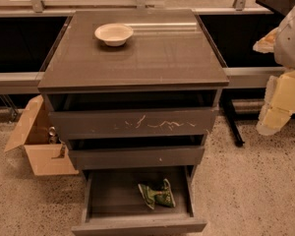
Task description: Close bottom drawer
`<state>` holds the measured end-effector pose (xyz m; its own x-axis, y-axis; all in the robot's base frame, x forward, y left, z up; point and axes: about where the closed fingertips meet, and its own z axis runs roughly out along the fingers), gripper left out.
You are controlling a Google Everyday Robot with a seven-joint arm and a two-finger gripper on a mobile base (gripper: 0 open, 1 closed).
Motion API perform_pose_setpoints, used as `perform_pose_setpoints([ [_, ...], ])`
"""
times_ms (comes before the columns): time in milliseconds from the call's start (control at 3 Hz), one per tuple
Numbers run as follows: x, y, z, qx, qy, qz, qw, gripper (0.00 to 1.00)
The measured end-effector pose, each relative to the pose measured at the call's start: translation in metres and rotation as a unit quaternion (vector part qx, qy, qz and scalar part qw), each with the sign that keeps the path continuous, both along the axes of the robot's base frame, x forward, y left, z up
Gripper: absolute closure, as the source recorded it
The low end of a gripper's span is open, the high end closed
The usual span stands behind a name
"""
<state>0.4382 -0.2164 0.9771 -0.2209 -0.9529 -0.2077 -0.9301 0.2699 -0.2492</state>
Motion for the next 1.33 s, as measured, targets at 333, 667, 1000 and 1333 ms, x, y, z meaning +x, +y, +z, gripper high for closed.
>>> perform_pose_setpoints([
  [333, 0.0, 0.0, 0.0, 0.0, 0.0, 0.0, 1.0, 0.0],
  [667, -0.001, 0.01, -0.027, 0.016, 0.002, 0.014, 0.9998, 0.0],
  [1000, 0.0, 0.028, -0.079, 0.061, 0.011, 0.045, 0.997, 0.0],
  [1333, -0.002, 0.047, -0.127, 0.115, 0.03, 0.071, 0.9905, 0.0],
])
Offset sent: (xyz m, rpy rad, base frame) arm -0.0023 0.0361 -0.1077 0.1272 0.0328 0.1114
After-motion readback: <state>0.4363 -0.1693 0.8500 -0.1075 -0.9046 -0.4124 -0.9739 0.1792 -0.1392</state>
